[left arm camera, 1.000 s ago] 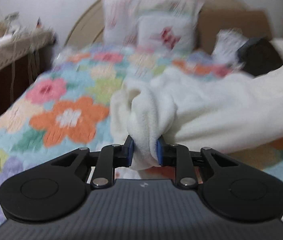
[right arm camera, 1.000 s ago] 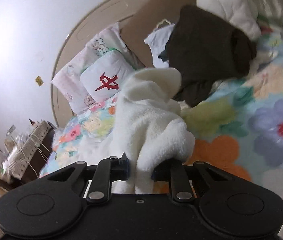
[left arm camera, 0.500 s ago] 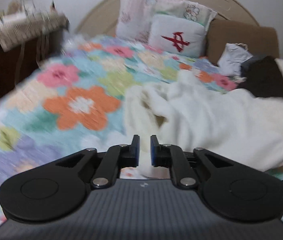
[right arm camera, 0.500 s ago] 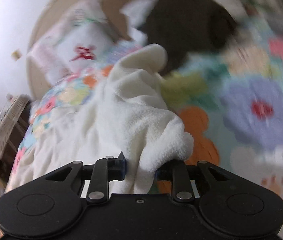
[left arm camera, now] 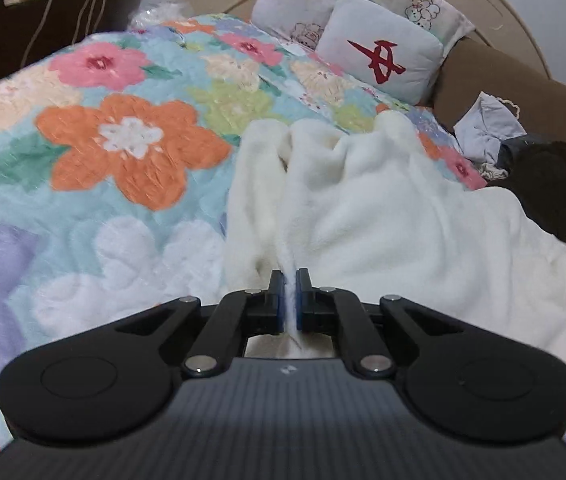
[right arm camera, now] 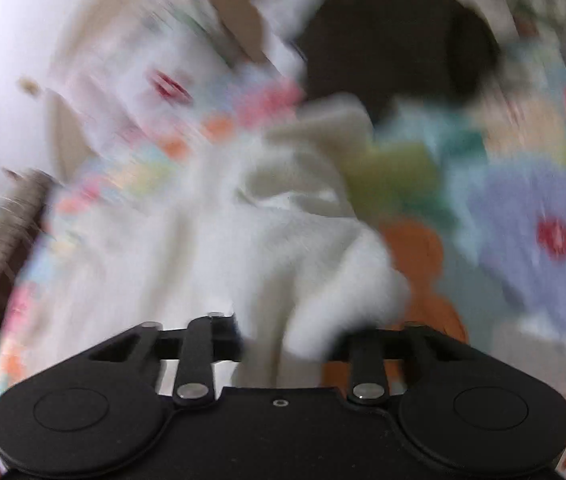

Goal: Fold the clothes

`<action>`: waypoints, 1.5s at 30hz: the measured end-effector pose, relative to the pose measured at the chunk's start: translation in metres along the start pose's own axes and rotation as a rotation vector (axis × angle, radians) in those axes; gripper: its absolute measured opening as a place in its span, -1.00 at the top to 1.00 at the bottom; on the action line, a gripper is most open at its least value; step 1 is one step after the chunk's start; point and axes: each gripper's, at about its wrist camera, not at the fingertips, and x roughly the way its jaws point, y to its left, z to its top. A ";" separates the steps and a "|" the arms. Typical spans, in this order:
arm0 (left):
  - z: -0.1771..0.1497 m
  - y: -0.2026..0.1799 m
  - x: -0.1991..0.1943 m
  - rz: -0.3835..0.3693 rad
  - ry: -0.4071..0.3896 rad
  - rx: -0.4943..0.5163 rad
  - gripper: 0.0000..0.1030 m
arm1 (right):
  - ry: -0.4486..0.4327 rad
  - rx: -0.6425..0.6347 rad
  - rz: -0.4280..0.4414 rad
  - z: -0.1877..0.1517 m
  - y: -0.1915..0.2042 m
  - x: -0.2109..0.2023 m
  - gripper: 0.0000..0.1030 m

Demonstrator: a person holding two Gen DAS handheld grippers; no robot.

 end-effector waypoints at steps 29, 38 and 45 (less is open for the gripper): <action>-0.005 -0.021 -0.061 0.007 0.100 -0.067 0.14 | 0.213 0.483 0.139 -0.018 -0.059 -0.032 -0.67; -0.006 -0.074 -0.061 -0.152 0.085 0.026 -0.02 | 0.326 0.560 -0.016 -0.047 -0.049 0.015 -0.89; -0.014 -0.116 -0.022 -0.303 0.149 0.083 -0.02 | 0.152 0.511 -0.027 -0.033 -0.052 0.007 -0.89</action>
